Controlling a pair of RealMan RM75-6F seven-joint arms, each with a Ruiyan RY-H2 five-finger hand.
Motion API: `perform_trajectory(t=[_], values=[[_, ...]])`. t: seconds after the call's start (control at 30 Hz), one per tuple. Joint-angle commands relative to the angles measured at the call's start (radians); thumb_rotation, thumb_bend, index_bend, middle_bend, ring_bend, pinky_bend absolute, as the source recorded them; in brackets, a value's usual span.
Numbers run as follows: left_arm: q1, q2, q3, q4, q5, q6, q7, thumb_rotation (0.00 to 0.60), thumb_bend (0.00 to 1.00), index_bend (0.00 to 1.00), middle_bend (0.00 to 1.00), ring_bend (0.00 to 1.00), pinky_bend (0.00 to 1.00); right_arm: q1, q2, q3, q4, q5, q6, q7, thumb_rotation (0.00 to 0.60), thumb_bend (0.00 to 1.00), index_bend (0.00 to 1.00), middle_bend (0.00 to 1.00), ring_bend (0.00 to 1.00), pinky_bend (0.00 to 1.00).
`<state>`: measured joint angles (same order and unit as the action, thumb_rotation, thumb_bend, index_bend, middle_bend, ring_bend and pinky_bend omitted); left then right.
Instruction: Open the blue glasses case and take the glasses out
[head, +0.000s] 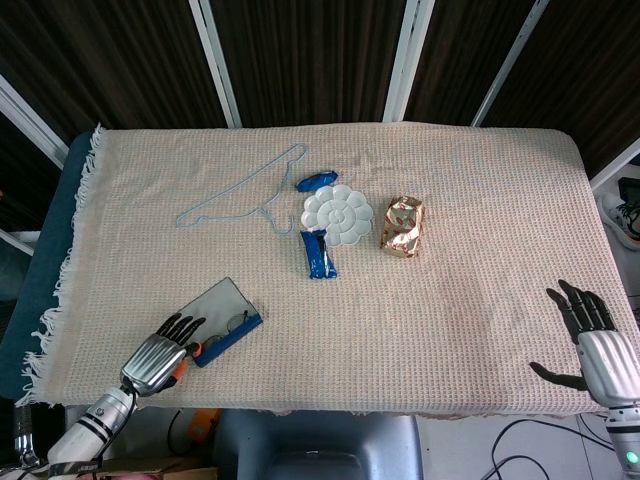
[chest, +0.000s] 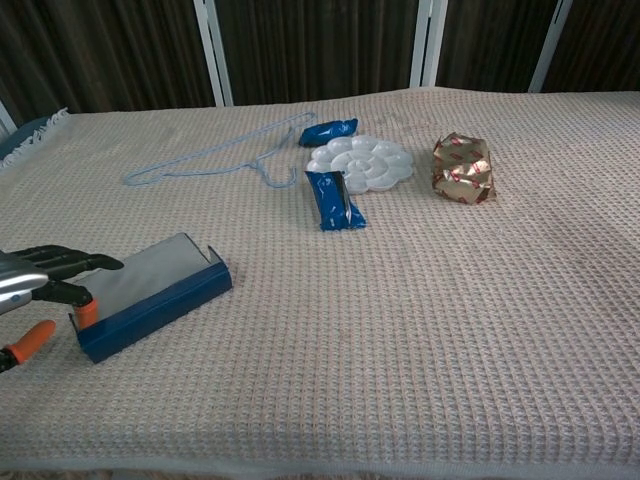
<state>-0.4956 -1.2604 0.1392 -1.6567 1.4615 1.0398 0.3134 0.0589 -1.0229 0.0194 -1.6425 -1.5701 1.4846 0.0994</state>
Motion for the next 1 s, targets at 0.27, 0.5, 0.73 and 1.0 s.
perform_trajectory(t=[0.27,0.5,0.73,1.0], values=[[-0.015,-0.014,0.027,-0.041,0.135,-0.015,-0.079,0.6,0.65,0.29,0.0,0.0,0.0,-0.008,0.013,0.0,0.005,-0.006,0.018,0.041,0.6,0.18,0.0,0.0,0.0,0.0],[-0.031,-0.056,0.015,-0.057,0.14,-0.051,-0.052,0.6,0.65,0.24,0.0,0.0,0.0,-0.02,0.022,0.0,0.012,-0.016,0.045,0.077,0.6,0.18,0.0,0.0,0.0,0.0],[-0.049,-0.109,-0.022,-0.058,0.129,-0.066,-0.042,0.6,0.65,0.21,0.0,0.0,0.0,-0.027,0.027,0.0,0.018,-0.022,0.061,0.102,0.6,0.18,0.0,0.0,0.0,0.0],[-0.064,-0.164,-0.083,-0.03,0.086,-0.061,-0.021,0.6,0.65,0.19,0.0,0.0,0.0,-0.032,0.035,0.002,0.025,-0.02,0.069,0.126,0.6,0.18,0.0,0.0,0.0,0.0]])
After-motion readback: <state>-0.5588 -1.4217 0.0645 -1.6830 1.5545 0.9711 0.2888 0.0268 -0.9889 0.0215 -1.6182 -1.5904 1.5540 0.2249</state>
